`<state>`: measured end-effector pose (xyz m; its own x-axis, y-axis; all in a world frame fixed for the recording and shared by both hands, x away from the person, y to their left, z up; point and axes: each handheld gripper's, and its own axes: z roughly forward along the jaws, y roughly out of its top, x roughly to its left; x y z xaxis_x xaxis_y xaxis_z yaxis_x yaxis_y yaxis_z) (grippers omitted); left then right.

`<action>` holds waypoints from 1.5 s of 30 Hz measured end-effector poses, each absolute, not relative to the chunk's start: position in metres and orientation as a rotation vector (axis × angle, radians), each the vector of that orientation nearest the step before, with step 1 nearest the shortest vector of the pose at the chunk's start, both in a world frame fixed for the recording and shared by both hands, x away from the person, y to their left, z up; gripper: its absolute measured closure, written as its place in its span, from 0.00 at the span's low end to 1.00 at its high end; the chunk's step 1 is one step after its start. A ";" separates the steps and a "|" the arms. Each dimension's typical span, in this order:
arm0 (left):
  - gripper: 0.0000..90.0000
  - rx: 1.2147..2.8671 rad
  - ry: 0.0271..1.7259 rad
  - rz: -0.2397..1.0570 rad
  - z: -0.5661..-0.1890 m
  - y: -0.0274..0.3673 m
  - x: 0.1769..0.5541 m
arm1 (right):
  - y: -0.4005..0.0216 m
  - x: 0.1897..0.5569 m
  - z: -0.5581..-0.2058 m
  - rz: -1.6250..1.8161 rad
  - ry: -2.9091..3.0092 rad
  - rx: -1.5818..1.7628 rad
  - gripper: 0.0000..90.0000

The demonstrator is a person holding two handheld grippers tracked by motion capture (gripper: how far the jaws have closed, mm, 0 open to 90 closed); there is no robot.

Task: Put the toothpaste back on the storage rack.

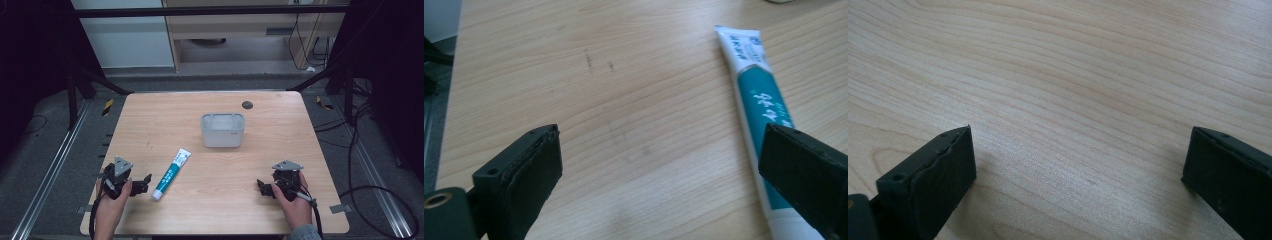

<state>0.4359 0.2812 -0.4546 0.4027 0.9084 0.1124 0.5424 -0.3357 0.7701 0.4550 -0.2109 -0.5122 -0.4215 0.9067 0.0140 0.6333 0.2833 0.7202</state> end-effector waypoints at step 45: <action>0.10 2.257 1.112 0.513 -0.438 0.195 0.487 | -0.224 0.460 -0.513 0.904 2.119 1.406 0.01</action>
<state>0.4871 0.1946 -0.4384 0.5814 0.8089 0.0876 0.5921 -0.4945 0.6363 0.4599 -0.2237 -0.5132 -0.3870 0.9221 -0.0041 0.6353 0.2698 0.7236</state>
